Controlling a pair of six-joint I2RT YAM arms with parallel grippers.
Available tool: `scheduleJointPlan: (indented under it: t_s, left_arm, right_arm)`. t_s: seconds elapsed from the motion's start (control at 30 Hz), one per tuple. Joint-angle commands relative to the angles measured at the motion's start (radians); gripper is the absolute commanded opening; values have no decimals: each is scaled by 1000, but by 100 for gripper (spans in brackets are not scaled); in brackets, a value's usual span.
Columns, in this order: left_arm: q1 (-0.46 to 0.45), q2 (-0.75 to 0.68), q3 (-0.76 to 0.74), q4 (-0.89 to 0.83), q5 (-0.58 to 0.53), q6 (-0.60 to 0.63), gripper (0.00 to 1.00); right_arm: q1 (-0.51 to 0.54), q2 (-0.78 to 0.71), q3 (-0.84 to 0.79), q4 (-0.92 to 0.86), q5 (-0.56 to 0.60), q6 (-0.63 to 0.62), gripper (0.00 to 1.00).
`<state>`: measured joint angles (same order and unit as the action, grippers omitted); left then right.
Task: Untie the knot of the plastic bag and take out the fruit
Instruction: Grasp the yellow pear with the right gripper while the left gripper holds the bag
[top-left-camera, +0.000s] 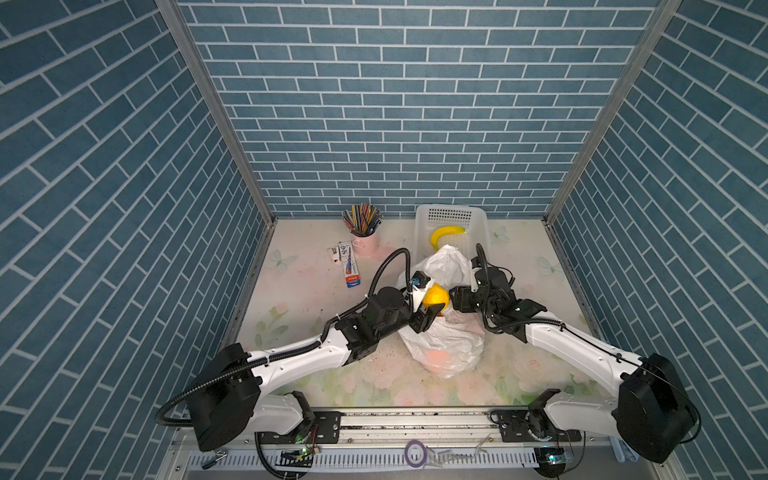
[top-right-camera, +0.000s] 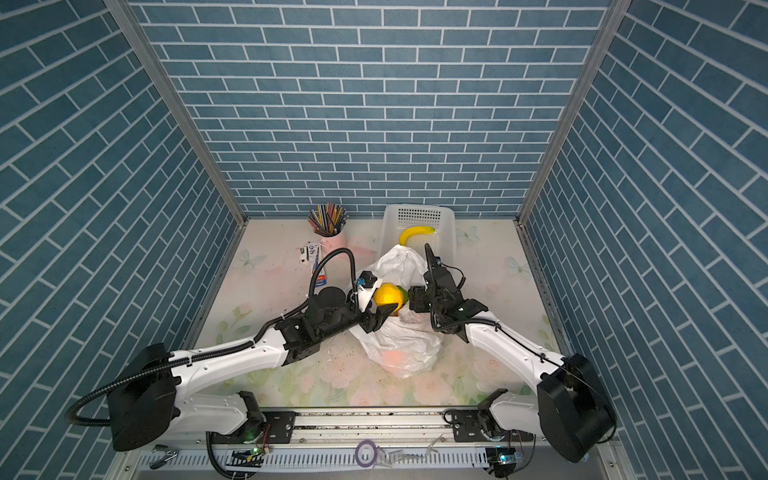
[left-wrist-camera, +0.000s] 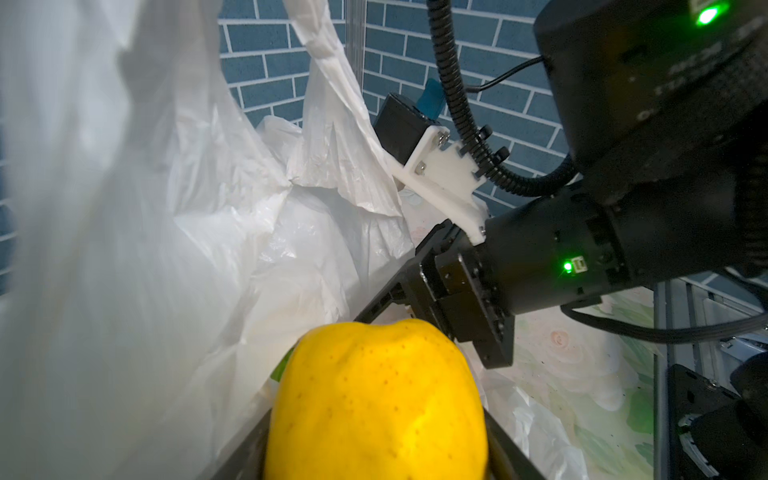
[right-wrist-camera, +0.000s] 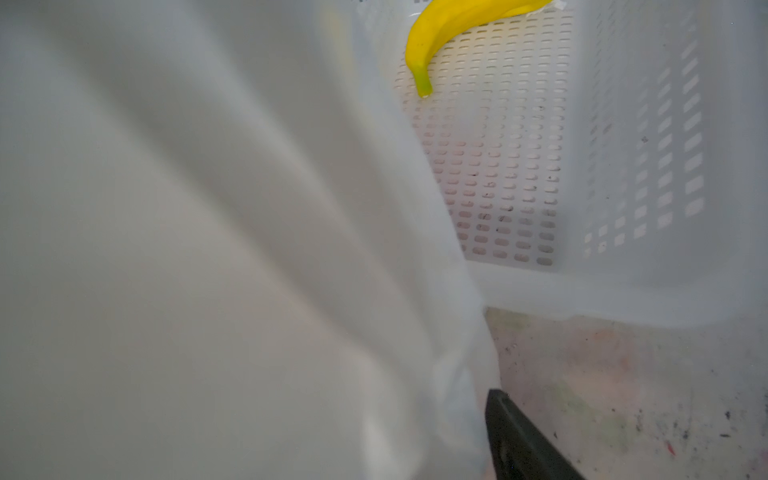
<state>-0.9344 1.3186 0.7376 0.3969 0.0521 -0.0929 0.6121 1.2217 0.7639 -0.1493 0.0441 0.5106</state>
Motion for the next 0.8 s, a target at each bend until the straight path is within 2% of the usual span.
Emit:
scheduleJointPlan:
  t_s: [0.0, 0.17, 0.37, 0.53, 0.77]
  left_arm:
    - [-2, -21, -18, 124, 9, 61, 28]
    - [-3, -24, -43, 186, 21, 57, 28]
    - [-3, -22, -53, 226, 45, 53, 28]
    - [-3, -27, -60, 243, 60, 52, 28]
    - [-3, -36, -72, 272, 82, 51, 28]
  right_arm:
    - [-13, -102, 59, -79, -111, 43, 75]
    - [-29, -249, 72, -130, -152, 82, 78]
    - [-35, -379, 45, -42, -322, 156, 80]
    - [-34, -389, 35, 8, -457, 215, 83]
    - [-34, -334, 20, 59, -563, 260, 86]
